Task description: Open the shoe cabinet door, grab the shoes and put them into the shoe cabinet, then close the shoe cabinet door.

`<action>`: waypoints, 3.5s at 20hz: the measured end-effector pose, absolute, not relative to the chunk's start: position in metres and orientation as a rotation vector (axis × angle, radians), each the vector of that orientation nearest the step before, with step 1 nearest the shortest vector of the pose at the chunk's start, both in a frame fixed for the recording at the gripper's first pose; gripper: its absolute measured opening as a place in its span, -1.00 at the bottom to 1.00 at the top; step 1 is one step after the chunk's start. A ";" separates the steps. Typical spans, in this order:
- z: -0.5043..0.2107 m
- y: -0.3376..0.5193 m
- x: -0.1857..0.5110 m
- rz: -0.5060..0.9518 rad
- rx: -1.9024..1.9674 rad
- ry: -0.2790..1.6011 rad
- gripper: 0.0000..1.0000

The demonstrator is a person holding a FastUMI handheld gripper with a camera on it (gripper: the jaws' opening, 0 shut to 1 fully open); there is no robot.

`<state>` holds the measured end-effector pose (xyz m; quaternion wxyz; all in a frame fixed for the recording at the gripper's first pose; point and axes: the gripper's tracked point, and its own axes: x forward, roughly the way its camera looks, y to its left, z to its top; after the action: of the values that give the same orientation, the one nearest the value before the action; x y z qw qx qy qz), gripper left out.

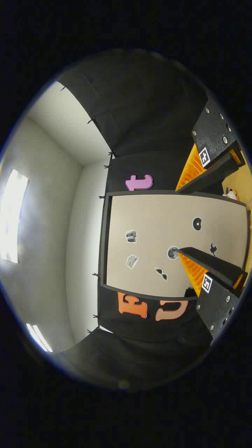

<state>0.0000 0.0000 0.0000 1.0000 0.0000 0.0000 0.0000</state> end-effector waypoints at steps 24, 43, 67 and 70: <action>-0.006 0.019 0.003 0.034 0.018 0.034 0.89; -0.120 0.156 0.040 0.258 0.155 0.302 0.89; -0.202 0.237 0.099 0.189 0.184 0.427 -0.35; -0.199 0.236 0.091 0.205 0.196 0.436 -0.58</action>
<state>0.0913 0.2361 -0.1992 0.9664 0.0968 0.2157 0.1011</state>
